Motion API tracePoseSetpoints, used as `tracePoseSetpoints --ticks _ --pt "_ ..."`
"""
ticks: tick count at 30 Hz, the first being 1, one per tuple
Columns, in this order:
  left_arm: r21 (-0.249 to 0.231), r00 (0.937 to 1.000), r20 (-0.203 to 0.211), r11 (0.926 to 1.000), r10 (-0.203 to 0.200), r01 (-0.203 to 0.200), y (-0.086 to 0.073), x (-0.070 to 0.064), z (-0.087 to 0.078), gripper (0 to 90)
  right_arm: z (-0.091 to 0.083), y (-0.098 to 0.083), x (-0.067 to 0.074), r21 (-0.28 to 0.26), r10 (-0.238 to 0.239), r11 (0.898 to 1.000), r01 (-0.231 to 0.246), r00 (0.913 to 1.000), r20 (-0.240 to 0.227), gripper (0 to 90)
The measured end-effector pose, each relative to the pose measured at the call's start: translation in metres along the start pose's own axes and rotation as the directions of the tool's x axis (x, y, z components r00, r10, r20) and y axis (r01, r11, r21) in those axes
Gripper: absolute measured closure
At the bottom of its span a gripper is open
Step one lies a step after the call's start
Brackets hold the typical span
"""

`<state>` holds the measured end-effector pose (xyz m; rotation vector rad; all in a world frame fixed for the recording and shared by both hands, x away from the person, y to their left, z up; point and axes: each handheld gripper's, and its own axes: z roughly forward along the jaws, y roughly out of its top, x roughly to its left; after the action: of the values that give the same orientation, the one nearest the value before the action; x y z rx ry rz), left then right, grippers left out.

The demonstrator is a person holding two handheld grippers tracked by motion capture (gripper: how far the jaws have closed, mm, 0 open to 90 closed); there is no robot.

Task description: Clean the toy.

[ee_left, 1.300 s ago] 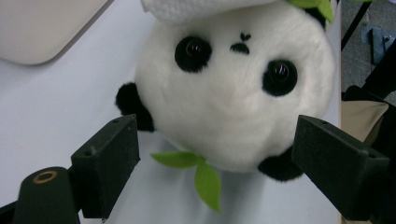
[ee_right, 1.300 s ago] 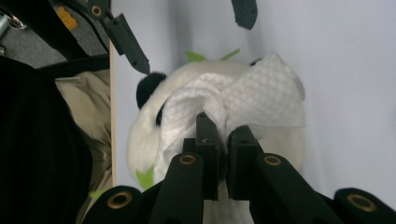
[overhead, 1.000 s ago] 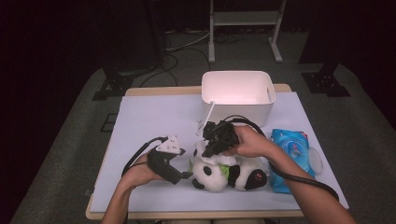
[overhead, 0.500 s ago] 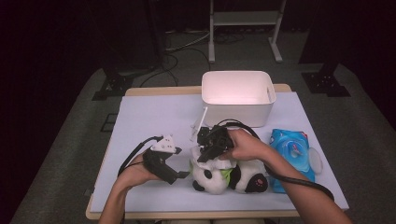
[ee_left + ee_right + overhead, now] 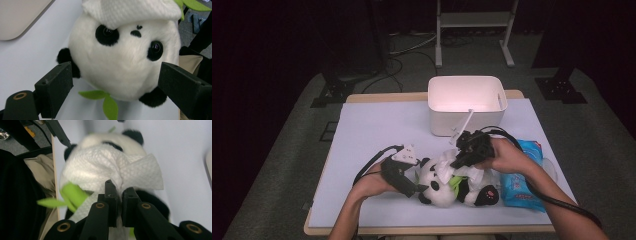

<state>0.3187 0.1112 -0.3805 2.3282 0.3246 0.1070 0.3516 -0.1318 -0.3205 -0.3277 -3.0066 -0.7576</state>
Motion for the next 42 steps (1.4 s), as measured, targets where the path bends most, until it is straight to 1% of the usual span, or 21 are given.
tracePoseSetpoints --ticks 1,2,4,6,7,12,16,19,20,23,24,26,27,29,31,32,35,38,39,40,42 --pt "0.002 1.0000 0.002 1.0000 0.005 -0.005 0.001 0.000 0.001 11.6 -0.002 -0.006 0.000 -0.005 0.023 1.000 -0.023 0.9997 0.004 84.5" --pt "0.001 1.0000 0.005 1.0000 0.004 -0.004 0.002 -0.001 0.003 11.6 -0.005 -0.012 -0.001 -0.009 0.035 0.999 -0.035 0.9993 0.007 84.5" --pt "0.009 0.9999 0.009 0.9999 0.012 -0.012 0.004 -0.001 0.004 11.7 -0.011 -0.023 -0.002 -0.044 0.050 0.998 -0.050 0.9987 0.011 84.6" --pt "0.019 0.9998 0.009 0.9997 0.016 -0.016 0.006 -0.001 0.005 12.0 -0.017 -0.032 -0.002 -0.065 0.057 0.996 -0.056 0.9982 0.019 84.5" --pt "0.021 0.9999 0.009 0.9997 0.014 -0.014 0.006 0.000 0.006 12.0 -0.020 -0.037 -0.002 -0.070 0.068 0.995 -0.066 0.9973 0.028 84.5" --pt "0.028 0.9999 0.010 0.9995 0.012 -0.012 0.007 0.000 0.009 12.0 -0.028 -0.058 -0.004 -0.081 0.106 0.991 -0.103 0.9936 0.039 84.5" --pt "0.037 0.9998 0.012 0.9992 0.016 -0.017 0.007 0.000 0.009 12.0 -0.035 -0.073 -0.004 -0.096 0.127 0.988 -0.122 0.9907 0.050 84.5" --pt "0.038 0.9998 0.008 0.9991 0.015 -0.016 0.008 0.000 0.008 12.0 -0.044 -0.084 -0.005 -0.114 0.152 0.983 -0.144 0.9864 0.064 84.5" --pt "0.032 1.0000 0.006 0.9995 0.007 -0.007 0.008 0.000 0.008 11.9 -0.048 -0.089 -0.005 -0.120 0.160 0.981 -0.150 0.9845 0.072 84.4" --pt "0.039 0.9999 0.002 0.9991 0.016 -0.017 0.008 0.001 0.005 11.9 -0.062 -0.105 -0.006 -0.133 0.187 0.976 -0.173 0.9770 0.102 84.4" --pt "0.036 0.9999 -0.003 0.9993 0.014 -0.014 0.008 0.001 0.004 11.9 -0.067 -0.111 -0.006 -0.138 0.202 0.973 -0.186 0.9731 0.111 84.4" --pt "0.039 0.9999 -0.005 0.9991 0.015 -0.015 0.008 0.001 0.003 11.9 -0.076 -0.124 -0.007 -0.150 0.236 0.965 -0.216 0.9623 0.135 84.3" --pt "0.035 0.9999 -0.005 0.9994 0.010 -0.010 0.008 0.001 0.003 11.8 -0.080 -0.131 -0.009 -0.153 0.254 0.961 -0.231 0.9560 0.148 84.3" --pt "0.038 0.9999 -0.008 0.9992 0.013 -0.013 0.008 0.001 0.003 11.8 -0.086 -0.146 -0.013 -0.158 0.288 0.952 -0.263 0.9423 0.170 84.1" --pt "0.038 0.9999 -0.010 0.9992 0.013 -0.013 0.008 0.001 0.003 11.8 -0.091 -0.162 -0.019 -0.165 0.337 0.937 -0.309 0.9238 0.181 84.1" --pt "0.042 0.9998 -0.011 0.9990 0.017 -0.016 0.008 0.001 0.002 11.4 -0.092 -0.168 -0.021 -0.167 0.351 0.932 -0.323 0.9183 0.184 84.1" --pt "0.043 0.9997 -0.014 0.9989 0.018 -0.018 0.009 0.002 0.002 11.2 -0.090 -0.186 -0.029 -0.165 0.403 0.912 -0.375 0.8925 0.203 84.0" --pt "0.040 0.9998 -0.014 0.9991 0.017 -0.016 0.009 0.002 0.001 11.2 -0.083 -0.200 -0.036 -0.160 0.442 0.895 -0.416 0.8734 0.203 83.9" --pt "0.036 0.9998 -0.014 0.9993 0.011 -0.011 0.009 0.002 0.001 11.2 -0.080 -0.204 -0.038 -0.156 0.451 0.891 -0.426 0.8686 0.205 83.5" --pt "0.043 0.9997 -0.015 0.9989 0.019 -0.018 0.009 0.002 0.001 11.2 -0.077 -0.207 -0.040 -0.151 0.459 0.888 -0.435 0.8651 0.203 82.9" --pt "0.043 0.9997 -0.019 0.9990 0.017 -0.016 0.008 0.002 0.000 10.6 -0.070 -0.212 -0.042 -0.151 0.473 0.880 -0.450 0.8595 0.194 81.4"
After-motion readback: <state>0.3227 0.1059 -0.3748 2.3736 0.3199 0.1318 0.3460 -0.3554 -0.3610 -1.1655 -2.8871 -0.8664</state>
